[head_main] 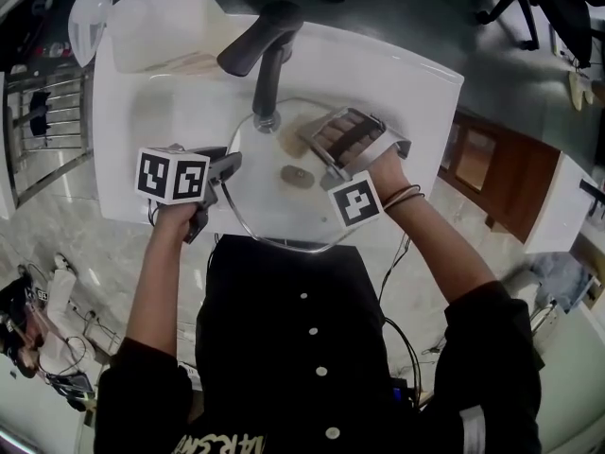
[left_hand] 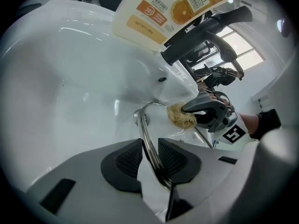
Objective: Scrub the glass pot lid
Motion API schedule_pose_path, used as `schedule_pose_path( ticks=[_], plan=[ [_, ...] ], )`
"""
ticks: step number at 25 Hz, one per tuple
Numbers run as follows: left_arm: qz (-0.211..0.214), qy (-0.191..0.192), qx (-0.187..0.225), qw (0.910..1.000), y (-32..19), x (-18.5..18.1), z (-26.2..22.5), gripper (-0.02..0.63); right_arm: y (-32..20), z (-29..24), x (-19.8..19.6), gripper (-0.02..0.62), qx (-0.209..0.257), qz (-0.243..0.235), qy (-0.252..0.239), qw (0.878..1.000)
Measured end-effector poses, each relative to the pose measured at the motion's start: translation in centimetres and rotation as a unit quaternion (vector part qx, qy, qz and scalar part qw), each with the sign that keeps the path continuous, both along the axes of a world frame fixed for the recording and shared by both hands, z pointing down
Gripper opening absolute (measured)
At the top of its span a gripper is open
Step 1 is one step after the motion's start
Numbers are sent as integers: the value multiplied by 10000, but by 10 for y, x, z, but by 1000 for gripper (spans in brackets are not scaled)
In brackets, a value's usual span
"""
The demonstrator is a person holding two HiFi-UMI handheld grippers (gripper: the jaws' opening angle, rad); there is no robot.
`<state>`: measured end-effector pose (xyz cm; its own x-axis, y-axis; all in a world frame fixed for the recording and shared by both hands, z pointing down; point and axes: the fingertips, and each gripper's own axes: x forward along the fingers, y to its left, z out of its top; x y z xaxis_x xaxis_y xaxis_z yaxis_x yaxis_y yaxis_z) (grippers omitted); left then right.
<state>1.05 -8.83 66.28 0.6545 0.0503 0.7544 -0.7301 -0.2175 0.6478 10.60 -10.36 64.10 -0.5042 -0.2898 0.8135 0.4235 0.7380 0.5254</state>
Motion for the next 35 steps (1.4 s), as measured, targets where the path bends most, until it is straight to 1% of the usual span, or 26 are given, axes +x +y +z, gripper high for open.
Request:
schedule_pose_path(
  ticks=[2, 4, 7, 13, 16, 18, 24, 25, 26, 27, 28, 29, 32, 35],
  plan=[
    [26, 8, 3, 10000, 0, 1, 0, 123, 2, -3, -26, 141, 55, -47, -309, 9995],
    [48, 32, 18, 10000, 0, 2, 0, 124, 8, -1, -47, 141, -22, -78, -533, 9985],
    [57, 51, 45, 10000, -1, 2, 0, 126, 13, 4, -67, 141, -132, -44, -727, 9973],
    [219, -6, 49, 9997, 1, 2, -1, 129, 17, 11, -75, 141, -157, -53, -668, 9976],
    [262, -40, 59, 9996, 1, 1, -1, 129, 17, 11, -77, 141, -289, -87, -688, 9972],
    [247, -61, 45, 9997, 1, 1, 0, 129, 16, 8, -78, 141, -353, -110, -747, 9965],
    [220, -71, -8, 9997, 1, 1, 1, 127, 16, -1, -69, 140, -337, -214, -868, 9954],
    [215, -66, -7, 9997, 1, 1, 1, 127, 19, 1, -61, 140, -353, -320, -691, 9965],
    [210, -66, 1, 9998, 1, 0, 2, 127, 24, 7, -47, 140, -405, -541, -280, 9973],
    [202, -73, 12, 9998, 0, 0, 2, 127, 32, 16, -29, 140, -487, -826, 270, 9950],
    [191, -80, 19, 9998, 0, -1, 2, 127, 38, 22, -14, 140, -560, -1049, 693, 9905],
    [178, -77, 17, 9998, 0, -1, 2, 126, 42, 25, -6, 140, -593, -1157, 876, 9876],
    [155, -64, 11, 9999, 1, 0, -1, 126, 47, 22, 6, 140, -629, -1195, 903, 9867],
    [183, -66, 10, 9998, 1, 1, -1, 127, 52, 21, 22, 140, -749, -1241, 1079, 9835]
  ],
)
